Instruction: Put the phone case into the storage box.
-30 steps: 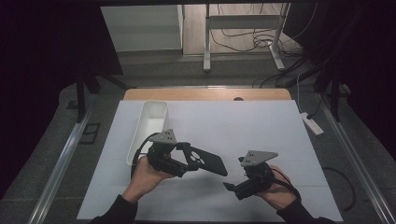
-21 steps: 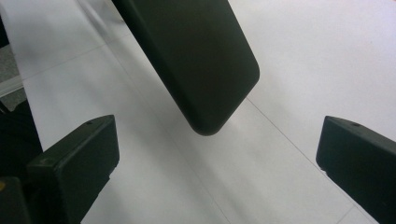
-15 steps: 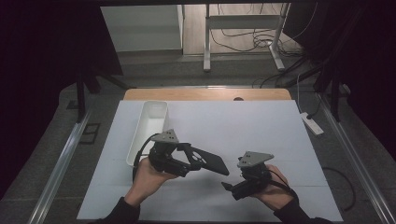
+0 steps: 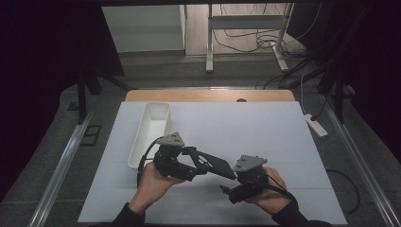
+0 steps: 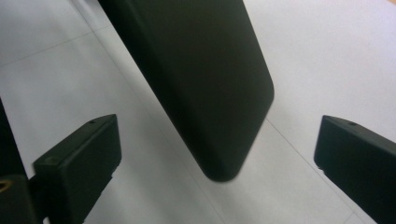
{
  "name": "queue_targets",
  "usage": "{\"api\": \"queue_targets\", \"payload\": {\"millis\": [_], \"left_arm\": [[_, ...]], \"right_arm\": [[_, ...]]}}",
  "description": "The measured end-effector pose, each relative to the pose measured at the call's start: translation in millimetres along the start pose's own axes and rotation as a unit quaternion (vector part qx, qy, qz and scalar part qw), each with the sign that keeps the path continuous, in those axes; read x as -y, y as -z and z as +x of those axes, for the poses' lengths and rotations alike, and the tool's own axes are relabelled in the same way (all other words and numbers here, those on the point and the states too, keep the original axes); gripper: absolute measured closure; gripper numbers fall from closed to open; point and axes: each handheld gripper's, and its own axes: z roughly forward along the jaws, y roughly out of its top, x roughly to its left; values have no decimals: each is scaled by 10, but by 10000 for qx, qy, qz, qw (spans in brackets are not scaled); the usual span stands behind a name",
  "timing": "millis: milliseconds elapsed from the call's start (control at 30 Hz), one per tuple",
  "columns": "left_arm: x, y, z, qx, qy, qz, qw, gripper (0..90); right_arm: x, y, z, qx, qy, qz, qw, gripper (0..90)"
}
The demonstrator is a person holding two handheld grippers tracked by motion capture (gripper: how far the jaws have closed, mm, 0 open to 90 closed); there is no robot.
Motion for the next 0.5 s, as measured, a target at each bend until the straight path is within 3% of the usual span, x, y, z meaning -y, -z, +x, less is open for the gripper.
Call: {"api": "queue_targets", "payload": {"millis": [133, 500], "left_arm": [[-10, -32, -31, 21, -1, 37, 10000, 151], [-38, -87, -80, 127, 118, 70, 9998, 150]], "right_arm": [[-17, -20, 50, 158, 208, -64, 9996, 130], [-33, -53, 98, 452, 400, -33, 9982, 376]]}}
